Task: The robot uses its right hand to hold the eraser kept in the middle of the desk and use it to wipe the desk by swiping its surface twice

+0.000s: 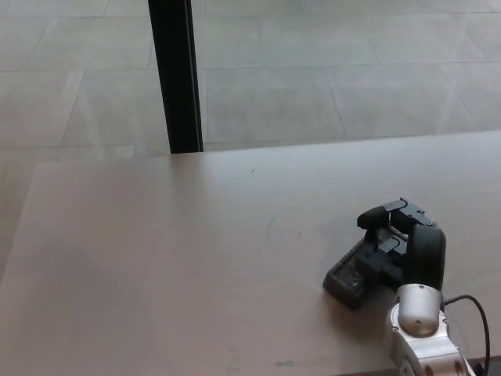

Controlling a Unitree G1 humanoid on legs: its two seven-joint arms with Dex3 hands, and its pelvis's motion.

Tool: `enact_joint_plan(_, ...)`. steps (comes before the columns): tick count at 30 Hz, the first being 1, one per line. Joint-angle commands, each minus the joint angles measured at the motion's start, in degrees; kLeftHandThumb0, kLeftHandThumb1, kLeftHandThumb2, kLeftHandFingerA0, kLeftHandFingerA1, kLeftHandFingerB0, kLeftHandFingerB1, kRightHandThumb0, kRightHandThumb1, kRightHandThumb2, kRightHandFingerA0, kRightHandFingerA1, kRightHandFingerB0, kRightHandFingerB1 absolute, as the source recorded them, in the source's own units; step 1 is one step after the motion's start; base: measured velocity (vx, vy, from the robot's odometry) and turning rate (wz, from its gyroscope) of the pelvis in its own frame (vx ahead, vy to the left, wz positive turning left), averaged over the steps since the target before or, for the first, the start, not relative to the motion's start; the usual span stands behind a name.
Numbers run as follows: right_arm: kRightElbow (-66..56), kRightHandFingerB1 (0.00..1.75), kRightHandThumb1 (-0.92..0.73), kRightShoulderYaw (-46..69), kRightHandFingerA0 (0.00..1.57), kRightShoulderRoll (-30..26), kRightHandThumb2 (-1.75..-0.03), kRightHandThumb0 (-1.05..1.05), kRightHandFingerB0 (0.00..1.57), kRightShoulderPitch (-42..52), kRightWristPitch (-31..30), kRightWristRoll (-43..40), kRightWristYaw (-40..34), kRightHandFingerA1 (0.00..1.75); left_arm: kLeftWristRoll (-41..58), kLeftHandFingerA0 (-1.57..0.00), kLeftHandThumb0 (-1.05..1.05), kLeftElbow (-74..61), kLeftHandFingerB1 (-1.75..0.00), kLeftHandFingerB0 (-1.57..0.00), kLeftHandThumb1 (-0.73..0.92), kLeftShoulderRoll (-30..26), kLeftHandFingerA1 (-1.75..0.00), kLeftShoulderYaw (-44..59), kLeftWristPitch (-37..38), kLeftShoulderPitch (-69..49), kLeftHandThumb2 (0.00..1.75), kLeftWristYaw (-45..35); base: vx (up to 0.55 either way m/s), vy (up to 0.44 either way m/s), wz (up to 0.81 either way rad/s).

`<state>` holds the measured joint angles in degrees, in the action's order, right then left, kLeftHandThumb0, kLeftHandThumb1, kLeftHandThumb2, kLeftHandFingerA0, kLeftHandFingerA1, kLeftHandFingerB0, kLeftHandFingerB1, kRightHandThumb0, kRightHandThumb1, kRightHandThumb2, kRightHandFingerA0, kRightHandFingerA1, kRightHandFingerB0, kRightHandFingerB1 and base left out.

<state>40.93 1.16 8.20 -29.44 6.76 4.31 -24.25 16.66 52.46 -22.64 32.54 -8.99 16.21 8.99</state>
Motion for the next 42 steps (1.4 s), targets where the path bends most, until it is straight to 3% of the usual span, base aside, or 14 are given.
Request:
enact_joint_plan(1, 0.58, 1.66, -0.48, -5.58, 1.0, 0.64, -1.29, -0.25, 0.83, 4.35, -6.32, 2.73, 6.07, 1.75, 0.24, -0.37, -0.74, 0.15, -0.74, -0.29, 0.92, -0.78, -1.02, 0.25, 0.92, 0.77, 0.68, 1.21, 0.0, 0.0, 0.0)
enact_joint_plan(6, 1.54, 1.6, -0.47, -9.82, 0.98, -0.64, -1.29, -0.3, 0.82, 4.95, -3.11, 5.08, 6.6, 1.73, -0.23, -0.36, -0.73, 0.2, -0.71, -0.3, 0.92, -1.19, -0.96, -0.26, 0.93, 1.14, 0.69, 1.44, 0.0, 0.0, 0.0)
enact_joint_plan(7, 1.29, 1.66, -0.55, -10.86, 0.95, -1.17, -1.13, -0.35, 0.81, 5.1, -3.04, 5.83, 6.95, 1.75, -0.24, -0.38, -0.73, 0.35, -0.7, -0.28, 0.92, -1.24, -0.94, -0.27, 1.02, 1.21, 0.72, 1.42, 0.0, 0.0, 0.0)
enact_joint_plan(11, 1.02, 1.65, -0.6, -14.35, 0.94, -2.96, -1.05, -0.36, 0.79, 5.45, -2.31, 8.0, 8.09, 1.75, -1.55, -0.41, -0.73, 0.44, -0.72, -0.31, 0.92, -1.64, -0.94, -1.48, 1.16, 1.72, 0.72, 1.87, 0.0, 0.0, 0.0)
enact_joint_plan(17, -3.36, 1.63, -0.5, -18.27, 0.98, -3.67, -1.2, -0.35, 0.83, 7.02, -3.22, 9.58, 10.64, 1.75, -1.32, -0.41, -0.73, 0.86, -0.74, -0.31, 0.92, -1.41, -0.95, -1.51, 1.58, 2.71, 0.7, 3.07, 0.0, 0.0, 0.0)
enact_joint_plan(30, -9.54, 1.75, -0.46, -20.98, 0.96, -6.81, -1.29, -0.36, 0.78, 8.8, -4.67, 10.72, 15.88, 1.75, -1.0, -0.44, -0.73, 1.2, -0.78, -0.3, 0.92, -1.46, -1.03, -2.03, 1.65, 2.68, 0.69, 3.24, 0.0, 0.0, 0.0)
enact_joint_plan(31, -9.69, 1.66, -0.45, -20.57, 0.96, -7.31, -1.31, -0.33, 0.81, 8.73, -4.89, 10.47, 16.27, 1.75, -0.52, -0.41, -0.72, 1.46, -0.79, -0.29, 0.92, -1.34, -1.03, -1.63, 1.93, 2.69, 0.71, 2.84, 0.0, 0.0, 0.0)
enact_joint_plan(33, -8.15, 1.66, -0.53, -18.32, 0.94, -10.23, -1.17, -0.34, 0.79, 6.55, -5.65, 9.64, 17.75, 1.75, -0.39, -0.44, -0.73, 1.03, -0.8, -0.3, 0.92, -1.25, -1.06, -1.42, 1.97, 2.28, 0.69, 2.92, 0.0, 0.0, 0.0)
enact_joint_plan(35, -7.05, 1.64, -0.49, -16.32, 0.95, -11.94, -1.25, -0.32, 0.82, 4.96, -5.23, 8.87, 18.17, 1.75, -0.48, -0.44, -0.73, 1.04, -0.79, -0.3, 0.92, -1.47, -1.05, -1.45, 1.74, 2.32, 0.69, 2.83, 0.0, 0.0, 0.0)
enact_joint_plan(37, -6.24, 1.69, -0.57, -13.46, 0.96, -14.1, -1.06, -0.31, 0.79, 2.97, -6.53, 8.05, 18.64, 1.75, -0.53, -0.42, -0.72, 1.38, -0.77, -0.29, 0.92, -1.36, -1.0, -1.46, 2.01, 2.51, 0.7, 2.62, 0.0, 0.0, 0.03)
enact_joint_plan(39, -3.61, 1.74, -0.55, -11.57, 0.95, -16.2, -1.02, -0.29, 0.73, 0.9, -6.65, 7.88, 18.98, 1.75, -0.93, -0.41, -0.71, 1.3, -0.79, -0.3, 0.92, -1.42, -0.99, -1.85, 2.09, 2.29, 0.7, 2.37, 0.0, 0.0, 0.0)
enact_joint_plan(40, -2.42, 1.64, -0.52, -10.52, 0.96, -16.89, -1.02, -0.28, 0.81, 0.14, -6.29, 7.73, 18.65, 1.75, -0.89, -0.41, -0.71, 1.27, -0.78, -0.3, 0.92, -1.35, -1.0, -1.82, 2.12, 2.23, 0.71, 2.46, 0.0, 0.0, 0.0)
enact_joint_plan(41, -2.06, 1.62, -0.59, -8.31, 0.97, -18.14, -1.06, -0.27, 0.78, -0.57, -7.16, 6.52, 19.01, 1.75, -0.63, -0.39, -0.73, 1.03, -0.77, -0.26, 0.92, -1.1, -1.03, -1.52, 2.14, 2.13, 0.68, 2.83, 0.0, 0.0, 0.0)
enact_joint_plan(42, -3.29, 1.26, -0.54, -6.2, 1.23, -19.57, -1.12, -0.32, 0.99, -0.97, -10.36, 5.23, 20.37, 1.4, -0.1, -0.38, -0.73, 0.63, -0.77, -0.25, 0.92, -0.75, -1.03, -0.96, 2.13, 2.0, 0.68, 3.26, 0.0, 0.0, 0.0)
